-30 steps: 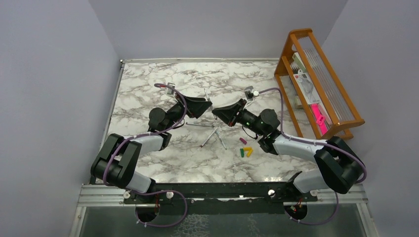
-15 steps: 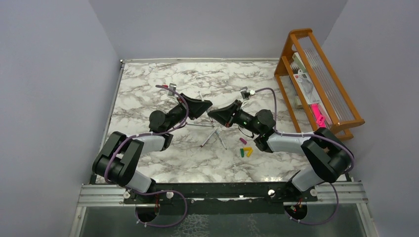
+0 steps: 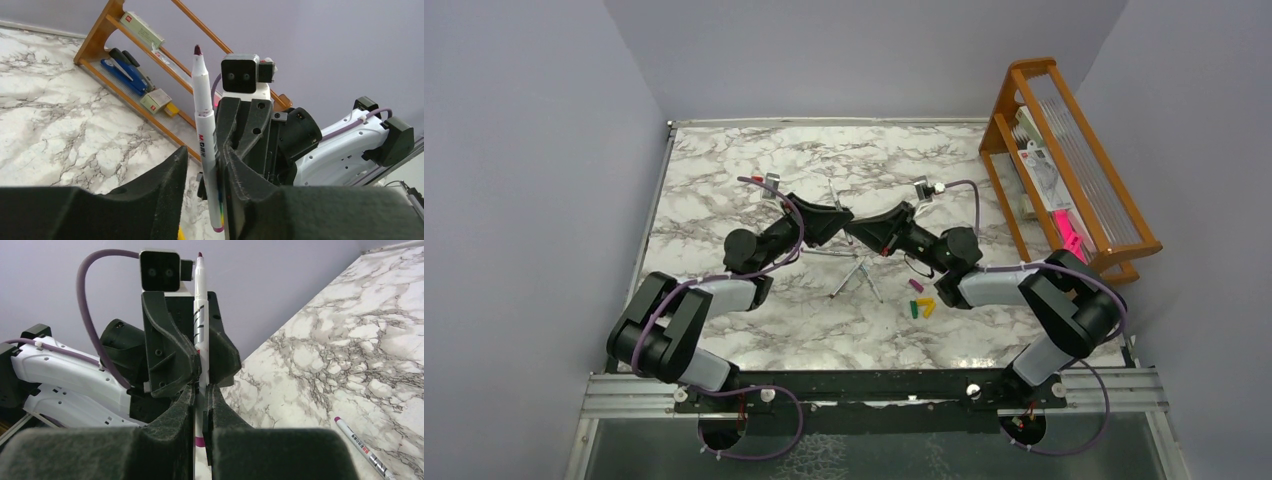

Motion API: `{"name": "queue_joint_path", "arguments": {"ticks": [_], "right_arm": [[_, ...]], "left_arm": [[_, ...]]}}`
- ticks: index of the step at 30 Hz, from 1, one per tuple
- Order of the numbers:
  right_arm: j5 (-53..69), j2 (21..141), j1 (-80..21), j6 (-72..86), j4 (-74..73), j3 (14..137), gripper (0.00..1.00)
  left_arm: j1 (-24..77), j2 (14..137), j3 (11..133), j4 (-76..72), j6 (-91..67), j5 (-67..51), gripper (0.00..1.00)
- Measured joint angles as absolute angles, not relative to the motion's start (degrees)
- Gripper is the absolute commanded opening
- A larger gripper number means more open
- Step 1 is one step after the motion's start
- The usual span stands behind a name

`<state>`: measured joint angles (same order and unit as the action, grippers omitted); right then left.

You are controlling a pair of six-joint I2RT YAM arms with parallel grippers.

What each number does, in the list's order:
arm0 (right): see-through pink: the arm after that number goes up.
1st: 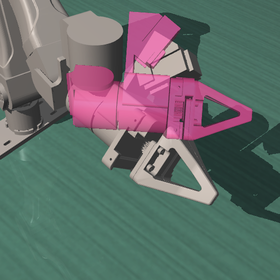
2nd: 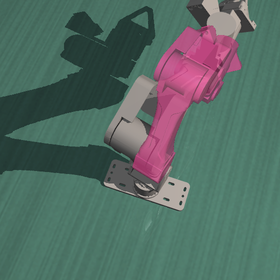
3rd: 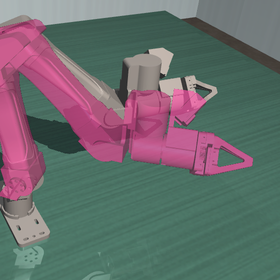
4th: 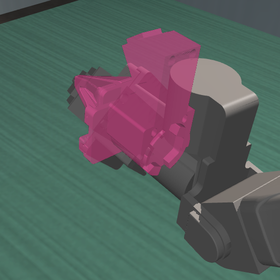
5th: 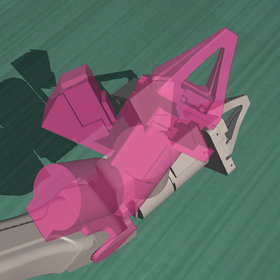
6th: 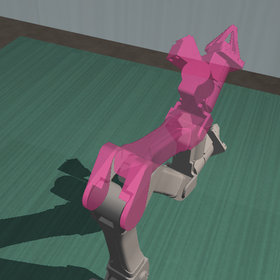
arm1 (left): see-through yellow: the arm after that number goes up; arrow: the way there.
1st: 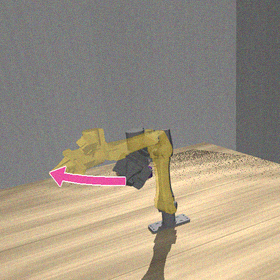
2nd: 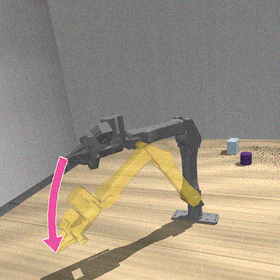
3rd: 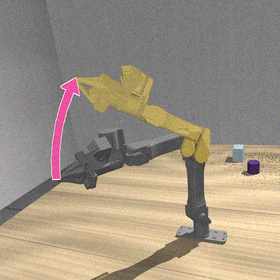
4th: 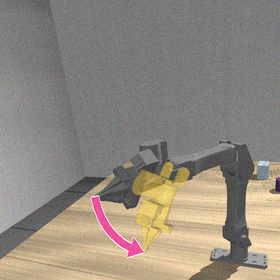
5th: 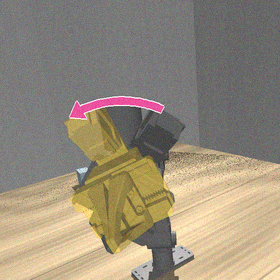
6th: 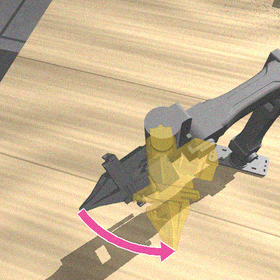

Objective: Insert the pens into the pen caps

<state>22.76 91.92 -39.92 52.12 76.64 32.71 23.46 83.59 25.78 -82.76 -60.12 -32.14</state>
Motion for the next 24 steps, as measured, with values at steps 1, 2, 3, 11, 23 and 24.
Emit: {"name": "queue_joint_path", "arguments": {"ticks": [1,2,3,11,23,24], "right_arm": [[22.7,92.1,-39.9,52.3,76.7,32.7,0.02],[22.7,92.2,-39.9,52.4,76.8,32.7,0.02],[22.7,92.2,-39.9,52.4,76.7,32.7,0.02],[22.8,92.3,-39.9,52.2,77.0,32.7,0.36],[10.4,67.7,-39.9,34.6,42.4,30.8,0.63],[8.0,66.0,-39.9,32.5,36.9,32.1,0.55]], "left_arm": [[23.6,83.3,25.7,-82.8,-60.2,-32.1,0.17],[23.7,83.2,25.6,-82.9,-60.2,-32.1,0.09],[23.7,83.0,25.6,-82.9,-60.6,-32.1,0.00],[24.0,81.4,25.6,-81.2,-60.7,-32.1,0.00],[24.0,74.1,30.1,-56.1,-42.2,-27.0,0.00],[24.0,74.1,30.1,-55.0,-41.0,-26.5,0.00]]}}
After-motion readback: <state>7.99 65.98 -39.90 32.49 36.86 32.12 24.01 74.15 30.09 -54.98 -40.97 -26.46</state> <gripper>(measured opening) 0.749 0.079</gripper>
